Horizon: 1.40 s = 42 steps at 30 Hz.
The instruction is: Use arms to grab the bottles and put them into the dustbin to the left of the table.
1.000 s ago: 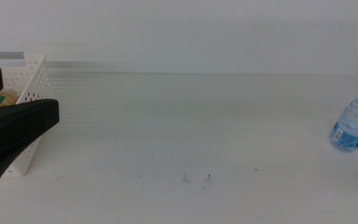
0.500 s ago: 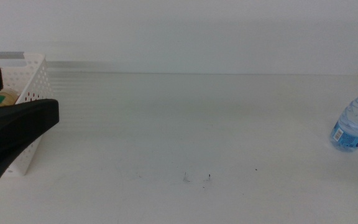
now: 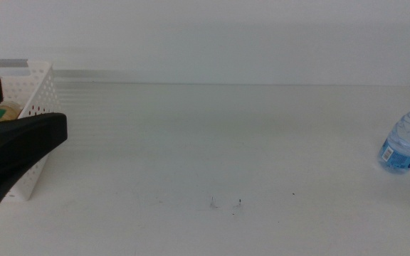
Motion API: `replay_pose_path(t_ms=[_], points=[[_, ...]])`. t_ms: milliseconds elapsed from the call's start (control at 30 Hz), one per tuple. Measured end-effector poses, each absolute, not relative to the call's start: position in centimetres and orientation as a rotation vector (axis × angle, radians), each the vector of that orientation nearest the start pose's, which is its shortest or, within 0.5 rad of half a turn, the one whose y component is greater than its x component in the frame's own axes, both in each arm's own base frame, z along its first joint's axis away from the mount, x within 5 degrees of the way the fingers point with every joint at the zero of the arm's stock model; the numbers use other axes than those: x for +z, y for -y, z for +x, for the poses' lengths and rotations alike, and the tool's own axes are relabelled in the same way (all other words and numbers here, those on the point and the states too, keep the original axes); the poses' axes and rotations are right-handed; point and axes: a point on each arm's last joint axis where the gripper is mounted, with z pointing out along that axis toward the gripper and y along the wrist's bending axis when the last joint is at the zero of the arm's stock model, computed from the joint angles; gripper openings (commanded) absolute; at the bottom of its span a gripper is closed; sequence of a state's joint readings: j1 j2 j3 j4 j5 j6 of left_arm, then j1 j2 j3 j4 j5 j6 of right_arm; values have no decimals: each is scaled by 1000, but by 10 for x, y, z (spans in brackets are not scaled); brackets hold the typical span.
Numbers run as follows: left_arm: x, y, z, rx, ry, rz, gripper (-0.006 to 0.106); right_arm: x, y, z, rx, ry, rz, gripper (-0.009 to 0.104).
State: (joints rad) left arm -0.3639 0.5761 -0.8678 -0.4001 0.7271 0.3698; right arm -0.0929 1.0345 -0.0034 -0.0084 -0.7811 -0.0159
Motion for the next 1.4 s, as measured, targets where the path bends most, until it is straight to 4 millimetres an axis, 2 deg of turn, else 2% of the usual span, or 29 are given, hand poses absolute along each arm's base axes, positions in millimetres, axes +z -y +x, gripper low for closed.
replay_pose_path(t_ms=[167,467,600,800,933,1400], points=[[396,55,78,-451,-1802,577,94,185,26,142,-74,-1673,186,81],[396,55,78,-451,-1802,577,94,173,26,156,-94,-1780,94,81],[396,55,78,-451,-1802,577,94,171,29,170,-112,-1808,56,81],[396,55,78,-451,-1802,577,94,177,36,201,-132,-1794,24,85],[396,55,78,-451,-1802,577,94,171,38,217,-126,-1826,0,86],[396,55,78,-451,-1799,575,94,152,43,253,-109,-1890,-53,86]])
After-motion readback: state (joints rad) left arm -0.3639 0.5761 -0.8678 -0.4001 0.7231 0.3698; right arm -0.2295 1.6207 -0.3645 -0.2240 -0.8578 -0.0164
